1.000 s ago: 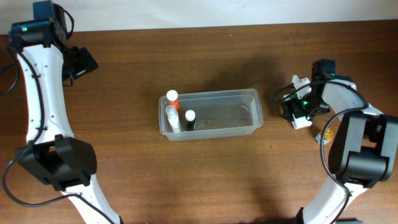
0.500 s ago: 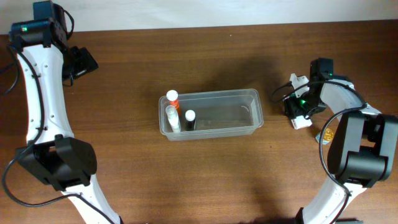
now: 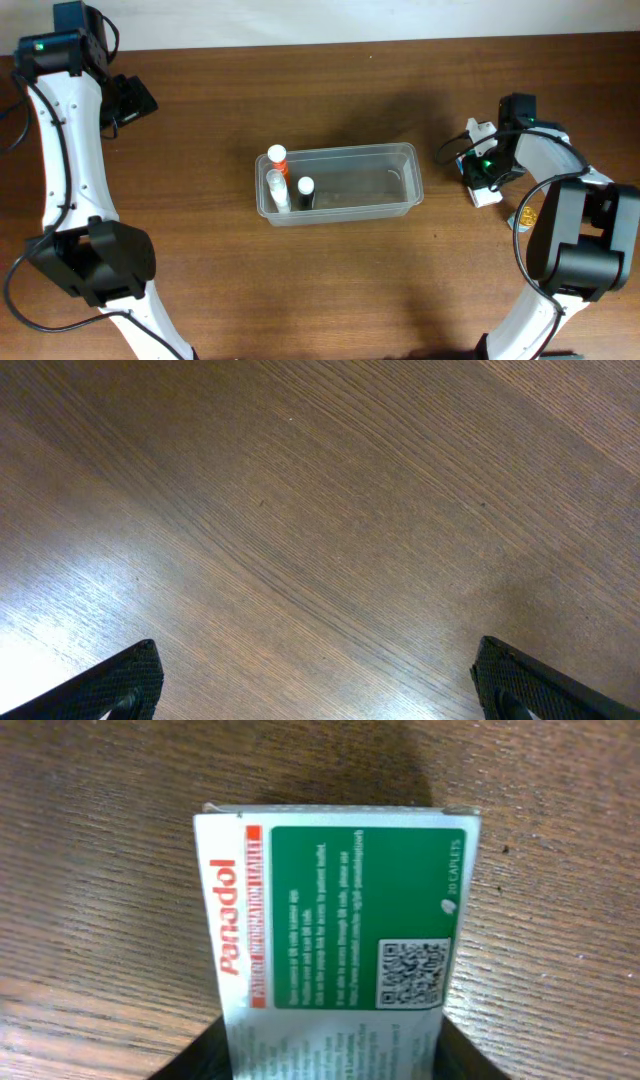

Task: Pack container
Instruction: 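Lift the Panadol box and carry it over the container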

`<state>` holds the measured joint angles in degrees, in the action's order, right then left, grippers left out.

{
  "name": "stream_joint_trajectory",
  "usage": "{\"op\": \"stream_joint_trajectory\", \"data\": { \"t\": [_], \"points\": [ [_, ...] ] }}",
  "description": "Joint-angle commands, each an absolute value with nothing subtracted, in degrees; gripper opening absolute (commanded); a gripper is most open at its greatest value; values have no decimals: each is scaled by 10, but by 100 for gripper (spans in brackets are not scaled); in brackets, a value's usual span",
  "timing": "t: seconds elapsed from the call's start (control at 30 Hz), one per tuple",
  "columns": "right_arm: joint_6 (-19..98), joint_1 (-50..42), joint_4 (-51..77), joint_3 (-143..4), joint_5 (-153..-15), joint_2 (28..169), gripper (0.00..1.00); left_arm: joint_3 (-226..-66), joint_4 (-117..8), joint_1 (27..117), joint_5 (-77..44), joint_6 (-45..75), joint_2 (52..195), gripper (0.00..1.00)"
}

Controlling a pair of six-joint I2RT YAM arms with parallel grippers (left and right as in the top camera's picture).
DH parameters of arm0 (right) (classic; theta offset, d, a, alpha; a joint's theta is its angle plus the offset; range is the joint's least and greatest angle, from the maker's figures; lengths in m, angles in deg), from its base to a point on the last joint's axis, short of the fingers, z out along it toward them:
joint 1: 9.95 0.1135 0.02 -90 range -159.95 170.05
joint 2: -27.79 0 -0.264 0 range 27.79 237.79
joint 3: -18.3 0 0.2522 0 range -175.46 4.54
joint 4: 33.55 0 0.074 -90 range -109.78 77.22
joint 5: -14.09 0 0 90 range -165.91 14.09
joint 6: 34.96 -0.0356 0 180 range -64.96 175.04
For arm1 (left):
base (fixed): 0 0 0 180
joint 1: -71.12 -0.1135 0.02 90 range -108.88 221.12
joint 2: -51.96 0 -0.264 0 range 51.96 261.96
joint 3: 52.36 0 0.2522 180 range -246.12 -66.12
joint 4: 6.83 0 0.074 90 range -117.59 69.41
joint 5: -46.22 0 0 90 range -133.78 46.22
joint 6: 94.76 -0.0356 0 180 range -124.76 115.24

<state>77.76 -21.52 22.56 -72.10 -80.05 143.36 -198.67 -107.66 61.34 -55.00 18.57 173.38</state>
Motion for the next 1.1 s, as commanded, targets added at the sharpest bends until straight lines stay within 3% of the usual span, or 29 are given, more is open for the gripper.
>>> {"op": "stream_joint_trajectory", "data": {
  "t": [0.0,0.3,0.63,0.8,1.07],
  "points": [
    [718,-212,233,-741,-804,1433,34,-1994,-1077,612,-556,183,1735,99],
    [697,-184,365,-926,-804,1406,35,-1994,-1077,612,-556,183,1735,99],
    [773,-55,622,-1249,-807,1402,34,-1994,-1077,612,-556,183,1735,100],
    [860,18,691,-1258,-877,1390,34,-1994,-1077,612,-556,183,1735,99],
    [1037,114,694,-1127,-898,1390,34,-1994,-1077,612,-556,183,1735,99]
  ]
}}
